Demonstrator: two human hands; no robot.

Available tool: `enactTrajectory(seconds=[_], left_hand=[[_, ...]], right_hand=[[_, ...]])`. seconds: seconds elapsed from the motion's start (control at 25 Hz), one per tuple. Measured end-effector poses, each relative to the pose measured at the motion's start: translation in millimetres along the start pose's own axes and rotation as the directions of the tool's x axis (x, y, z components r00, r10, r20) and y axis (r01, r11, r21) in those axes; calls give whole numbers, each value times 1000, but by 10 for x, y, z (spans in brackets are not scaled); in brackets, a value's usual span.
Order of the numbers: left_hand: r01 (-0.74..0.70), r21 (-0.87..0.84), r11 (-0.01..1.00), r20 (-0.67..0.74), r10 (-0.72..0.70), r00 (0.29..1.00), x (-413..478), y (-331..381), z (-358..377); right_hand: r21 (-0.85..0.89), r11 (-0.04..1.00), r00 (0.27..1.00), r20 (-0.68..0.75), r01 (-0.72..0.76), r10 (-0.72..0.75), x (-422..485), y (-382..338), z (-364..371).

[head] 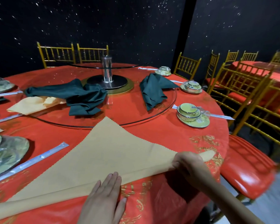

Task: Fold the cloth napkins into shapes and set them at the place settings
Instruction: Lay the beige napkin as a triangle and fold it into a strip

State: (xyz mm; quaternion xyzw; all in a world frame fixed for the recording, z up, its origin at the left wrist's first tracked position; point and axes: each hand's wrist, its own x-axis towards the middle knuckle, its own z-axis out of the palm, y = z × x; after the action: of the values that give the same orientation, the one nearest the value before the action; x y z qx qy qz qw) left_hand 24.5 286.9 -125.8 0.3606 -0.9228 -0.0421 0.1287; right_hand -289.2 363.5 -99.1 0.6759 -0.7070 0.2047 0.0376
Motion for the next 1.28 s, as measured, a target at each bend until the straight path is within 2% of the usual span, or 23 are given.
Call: enactTrajectory(seconds=[0.04,0.16,0.36,0.52,0.64,0.72,0.8,0.88,0.96,1.04,1.08,1.16,1.24,1.28], left_hand=[[-7,-3,1000,-3,7,1000,1,1,7],[-25,0,1000,-40,25,999,10,-19,35],[-51,16,999,-115,52,992,48,-74,100],[-64,24,998,-147,67,987,56,-83,115],[-62,17,998,-152,64,986,52,-99,131],[-55,6,998,-146,55,988,50,-101,145],[-48,-12,999,-132,46,990,42,-87,133],[-46,-22,999,-112,43,993,29,-71,99],[-27,-15,1000,-82,25,996,10,-44,71],[3,-9,1000,-56,-3,998,-16,-25,50],[4,-7,1000,-52,-5,999,-21,-13,50],[-7,4,1000,-24,7,1000,-21,24,49],[-19,-10,1000,42,19,999,-11,63,-14],[-13,-36,999,68,16,998,-13,84,-59]], right_hand=[[-43,998,997,-64,-54,51,31,120,-25],[-105,978,983,-23,-181,180,59,324,-56],[-144,962,970,49,-231,240,36,568,-83],[-268,922,953,42,-278,300,50,594,-88],[-145,875,887,-71,-462,457,-15,666,-83],[-84,793,796,-125,-603,592,-72,702,-108],[-193,704,725,-76,-684,684,-81,728,-124],[-339,660,713,-48,-670,700,-58,704,-156],[-369,673,748,-103,-641,656,-11,582,-221],[-277,776,824,-196,-566,531,77,297,-208],[-205,864,883,-216,-459,417,121,87,-153],[-54,995,981,-175,-89,78,176,-460,71],[-68,967,966,-64,245,-249,161,-989,368],[-93,942,946,-8,322,-324,152,-1154,478]])
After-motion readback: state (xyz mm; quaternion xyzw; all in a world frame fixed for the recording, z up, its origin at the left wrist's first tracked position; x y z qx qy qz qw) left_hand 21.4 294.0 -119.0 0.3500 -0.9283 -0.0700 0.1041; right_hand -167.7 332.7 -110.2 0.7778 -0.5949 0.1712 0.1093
